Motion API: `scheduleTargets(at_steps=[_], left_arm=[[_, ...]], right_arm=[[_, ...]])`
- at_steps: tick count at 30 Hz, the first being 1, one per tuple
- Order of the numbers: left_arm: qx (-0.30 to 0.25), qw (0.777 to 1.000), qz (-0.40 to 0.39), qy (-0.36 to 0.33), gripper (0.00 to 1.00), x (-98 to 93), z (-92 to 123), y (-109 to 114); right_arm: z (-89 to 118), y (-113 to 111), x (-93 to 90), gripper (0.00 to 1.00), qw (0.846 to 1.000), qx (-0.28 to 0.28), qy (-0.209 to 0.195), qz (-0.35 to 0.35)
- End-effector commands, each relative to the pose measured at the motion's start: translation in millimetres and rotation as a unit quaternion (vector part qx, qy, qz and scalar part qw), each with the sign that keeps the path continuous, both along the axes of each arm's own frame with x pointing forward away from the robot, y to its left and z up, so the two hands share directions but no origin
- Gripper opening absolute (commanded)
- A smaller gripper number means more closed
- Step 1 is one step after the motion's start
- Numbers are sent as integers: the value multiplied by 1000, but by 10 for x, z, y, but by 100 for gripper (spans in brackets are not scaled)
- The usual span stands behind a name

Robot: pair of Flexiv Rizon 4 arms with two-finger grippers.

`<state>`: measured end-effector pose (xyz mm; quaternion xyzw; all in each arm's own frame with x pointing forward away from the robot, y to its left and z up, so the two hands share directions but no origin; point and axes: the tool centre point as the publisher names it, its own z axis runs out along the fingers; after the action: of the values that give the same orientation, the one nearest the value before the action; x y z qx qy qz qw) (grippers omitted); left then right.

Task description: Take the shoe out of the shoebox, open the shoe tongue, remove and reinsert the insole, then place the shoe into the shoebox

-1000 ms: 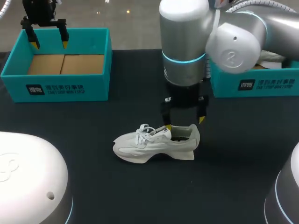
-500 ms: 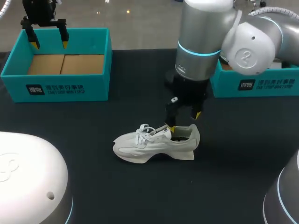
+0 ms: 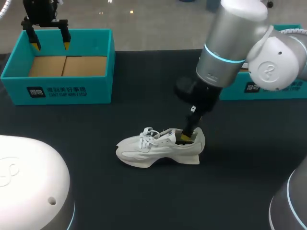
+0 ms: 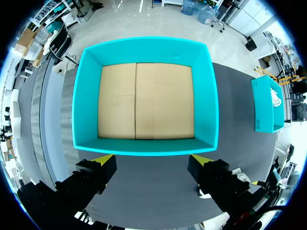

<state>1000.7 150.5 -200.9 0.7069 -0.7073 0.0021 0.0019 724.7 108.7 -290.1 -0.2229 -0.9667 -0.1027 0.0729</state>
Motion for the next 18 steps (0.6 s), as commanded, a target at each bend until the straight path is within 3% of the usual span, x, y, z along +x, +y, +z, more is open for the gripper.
scheduleTargets(at_steps=[1,9,12,18], left_arm=[[1,1000,0,0,100,-3,2,-3],[1,1000,0,0,100,-3,2,-3],[1,1000,0,0,100,-3,2,-3],[1,1000,0,0,100,-3,2,-3]], right_arm=[[-8,-16,11,100,996,5,-9,84],[-8,-16,11,100,996,5,-9,84],[-31,-84,72,100,994,64,-43,73],[-61,-207,147,100,985,111,-84,104]])
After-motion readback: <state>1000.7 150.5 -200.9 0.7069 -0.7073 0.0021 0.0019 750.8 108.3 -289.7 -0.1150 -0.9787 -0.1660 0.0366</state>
